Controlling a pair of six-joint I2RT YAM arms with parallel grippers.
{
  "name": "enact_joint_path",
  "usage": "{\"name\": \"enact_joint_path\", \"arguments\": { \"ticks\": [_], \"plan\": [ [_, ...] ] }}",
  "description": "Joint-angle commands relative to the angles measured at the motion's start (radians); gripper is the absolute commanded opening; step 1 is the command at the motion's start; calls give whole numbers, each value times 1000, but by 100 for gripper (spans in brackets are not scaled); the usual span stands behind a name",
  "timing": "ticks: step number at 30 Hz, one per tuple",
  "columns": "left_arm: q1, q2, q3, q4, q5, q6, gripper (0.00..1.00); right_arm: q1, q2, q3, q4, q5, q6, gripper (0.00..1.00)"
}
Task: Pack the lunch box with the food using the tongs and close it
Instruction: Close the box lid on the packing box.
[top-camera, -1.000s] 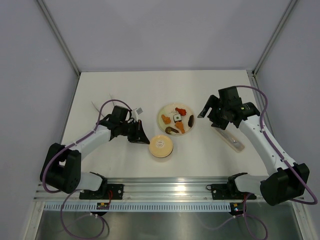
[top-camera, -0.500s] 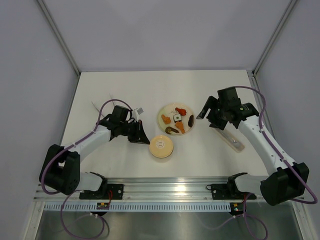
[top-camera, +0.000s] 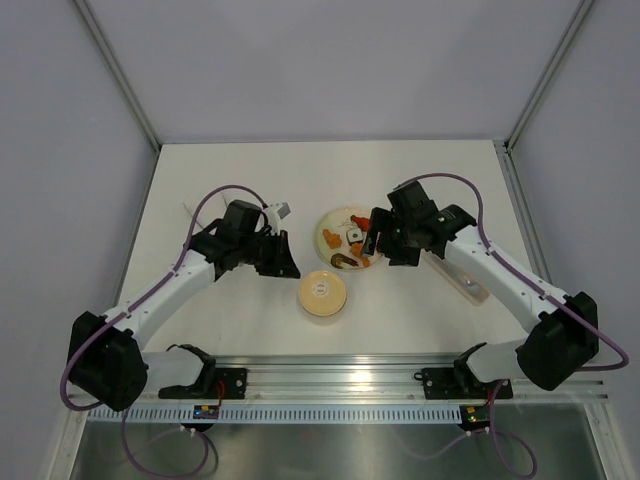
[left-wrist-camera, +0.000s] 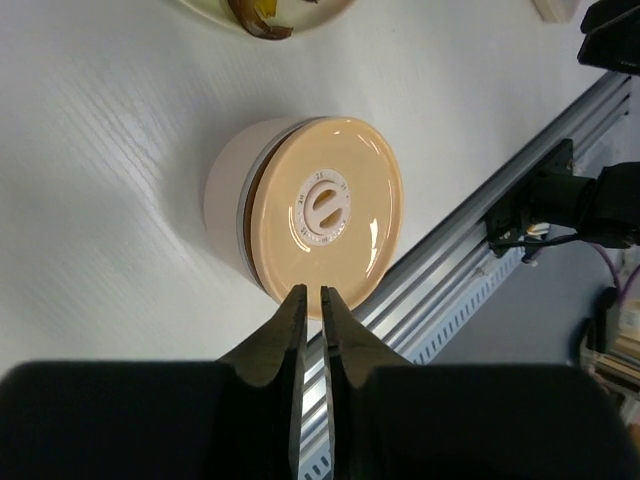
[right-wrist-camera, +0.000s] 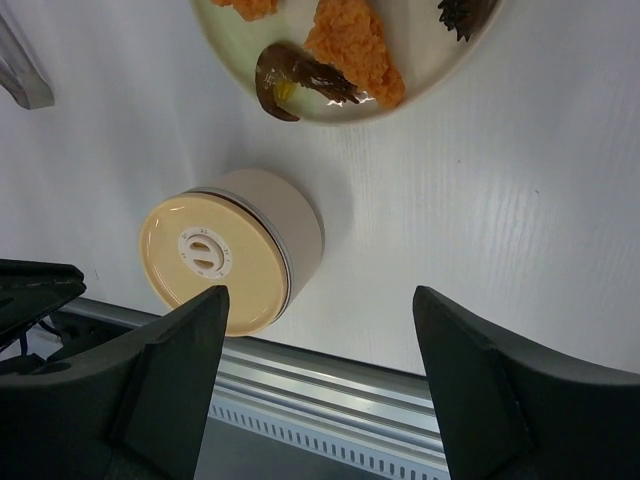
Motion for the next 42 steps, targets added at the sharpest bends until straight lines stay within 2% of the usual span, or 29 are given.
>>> {"name": "enact_joint_path", "arguments": {
  "ticks": [1, 3, 4, 5, 7, 8, 12, 15, 23, 42],
  "plan": [
    [-82, -32, 80, -47, -140, 31, 13, 22, 6, 51, 2, 38, -19, 83],
    [-125, -18, 112, -62, -183, 31, 16, 22, 8, 51, -2, 57, -14, 83],
    [-166, -3, 121, -70, -247, 31, 21, 22, 5, 51, -5, 60, -14, 84],
    [-186, 3, 130, -74, -285, 31, 33, 22, -1, 51, -8, 61, -11, 84],
    [-235, 17, 156, -82, -384, 31, 40, 22, -12, 57, -17, 95, -9, 85],
    [-254, 22, 179, -97, -421, 36, 48, 22, -14, 59, -22, 110, -9, 86],
    [-332, 46, 230, -131, -539, 45, 57, 22, -26, 62, -45, 149, -12, 88],
    [-375, 68, 251, -154, -607, 43, 57, 22, -29, 62, -57, 172, -14, 89],
    [-463, 143, 284, -168, -668, 37, 56, 20, -40, 48, -67, 193, -2, 90],
    [-497, 232, 247, -102, -626, 0, 60, 22, -37, 53, -76, 195, 5, 90]
  ]
}}
